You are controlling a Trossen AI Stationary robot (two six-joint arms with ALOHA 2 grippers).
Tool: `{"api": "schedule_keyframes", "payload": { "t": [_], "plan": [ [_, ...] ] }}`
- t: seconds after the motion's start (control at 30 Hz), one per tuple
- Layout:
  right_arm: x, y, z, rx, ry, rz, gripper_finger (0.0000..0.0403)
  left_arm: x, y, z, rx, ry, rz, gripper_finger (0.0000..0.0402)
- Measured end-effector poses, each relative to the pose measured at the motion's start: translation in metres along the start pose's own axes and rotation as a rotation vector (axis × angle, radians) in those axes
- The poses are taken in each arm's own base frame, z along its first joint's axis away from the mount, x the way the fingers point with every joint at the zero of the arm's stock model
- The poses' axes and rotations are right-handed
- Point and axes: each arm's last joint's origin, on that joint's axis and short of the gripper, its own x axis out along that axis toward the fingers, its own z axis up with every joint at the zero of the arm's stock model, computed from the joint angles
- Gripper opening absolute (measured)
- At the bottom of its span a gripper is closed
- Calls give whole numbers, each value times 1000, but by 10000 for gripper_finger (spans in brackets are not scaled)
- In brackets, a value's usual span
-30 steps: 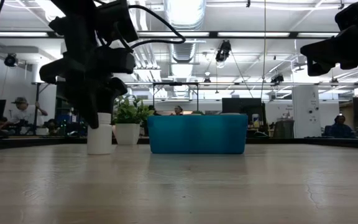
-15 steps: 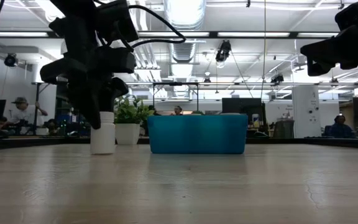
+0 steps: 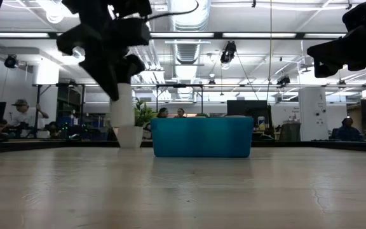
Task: Pick and place pill bottles into a basket
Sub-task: Put the white medicine bottle into the blue bin
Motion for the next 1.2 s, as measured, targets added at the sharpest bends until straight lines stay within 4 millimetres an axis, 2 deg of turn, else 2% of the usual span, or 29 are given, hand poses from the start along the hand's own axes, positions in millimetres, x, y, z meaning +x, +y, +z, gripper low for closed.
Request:
{"api": "schedule_keyframes", "payload": {
  "t": [0.33, 0.57, 0.87, 1.2],
  "plan": [
    [0, 0, 0, 0, 0, 0, 9, -22, 8, 20, 95, -77, 32, 150],
    [0, 0, 0, 0, 0, 0, 9, -28, 26, 28, 107, -114, 73, 150],
    [0, 0, 0, 0, 1, 0, 9, -12, 49, 38, 92, -73, 67, 150],
    [0, 0, 0, 0, 1, 0, 9, -1, 57, 47, 127, -67, 35, 150]
  ]
}}
